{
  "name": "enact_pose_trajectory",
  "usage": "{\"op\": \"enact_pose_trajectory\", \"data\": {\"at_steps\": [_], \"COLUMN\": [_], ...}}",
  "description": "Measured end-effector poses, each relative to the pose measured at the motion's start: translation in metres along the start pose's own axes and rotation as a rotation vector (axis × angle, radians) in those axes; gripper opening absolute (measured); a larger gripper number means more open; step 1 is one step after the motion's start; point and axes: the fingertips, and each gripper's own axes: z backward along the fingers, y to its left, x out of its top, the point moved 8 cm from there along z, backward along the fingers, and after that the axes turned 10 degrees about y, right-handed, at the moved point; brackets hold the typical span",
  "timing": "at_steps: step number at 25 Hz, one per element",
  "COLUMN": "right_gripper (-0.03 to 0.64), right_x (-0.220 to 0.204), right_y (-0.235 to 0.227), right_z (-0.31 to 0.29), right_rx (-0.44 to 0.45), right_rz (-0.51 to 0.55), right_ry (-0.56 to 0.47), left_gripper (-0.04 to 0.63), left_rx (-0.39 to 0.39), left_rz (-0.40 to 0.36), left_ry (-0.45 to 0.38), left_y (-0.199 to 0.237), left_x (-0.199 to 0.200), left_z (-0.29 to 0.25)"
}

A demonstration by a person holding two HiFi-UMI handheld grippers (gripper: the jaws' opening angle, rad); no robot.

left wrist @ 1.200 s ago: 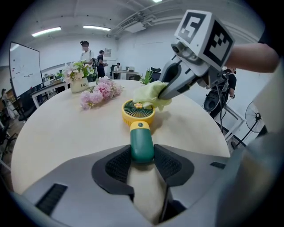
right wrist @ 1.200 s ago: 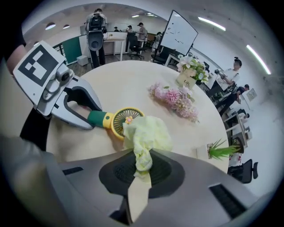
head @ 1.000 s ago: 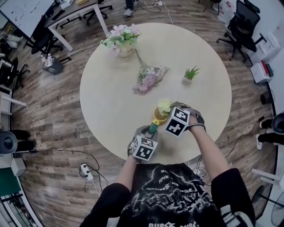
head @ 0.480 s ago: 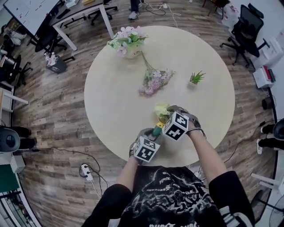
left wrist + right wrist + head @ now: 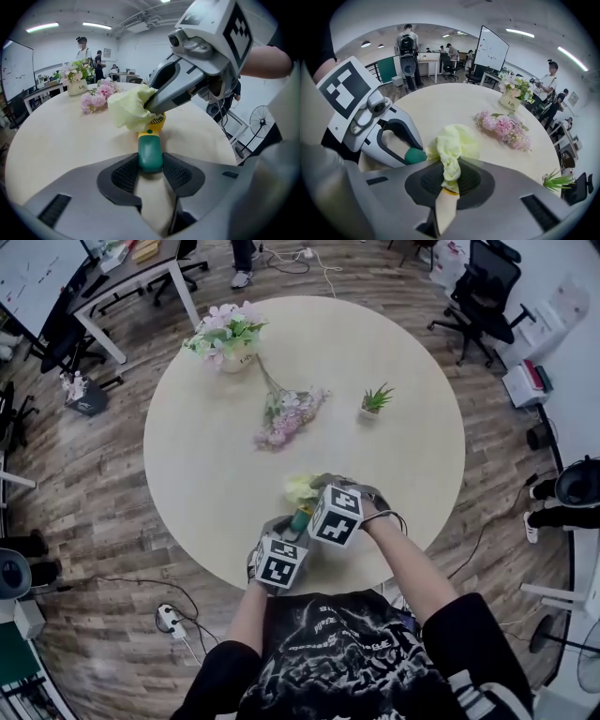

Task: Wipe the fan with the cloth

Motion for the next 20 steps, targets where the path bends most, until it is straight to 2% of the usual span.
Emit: {"op": "enact_pose_trajectory", "data": {"at_steps": [5,11,15,20], "right_gripper": [0.041,0.041,0.041,0.041], "right_x": [-0.007,-0.026,-0.039,-0.047], "right_y": [0.018,0.020,0.014,0.015], "right_z": [0.002,0.007,0.011,0.014], "right_rx": [0.031,0.072,0.076,0.090], "right_rz": [-0.004,-0.181,-0.301,-0.340], "right_ry": [0.021,-0.019,-0.009,0.013], "left_gripper": [0.183,0.181,0.181,0.181], "left_rx": [-0.011,-0.005,-0.008,-0.013], "left_rz": [0.010,0.022,0.019,0.021], "left_ry": [-0.006,-0.014,-0.019,-0.018], "left_y": [-0.004,-0.003,-0.003,-0.003], "left_x": [0.005,0.004,0.005,0.004], "left_z": [0.001,0.001,0.000,0.001]}}
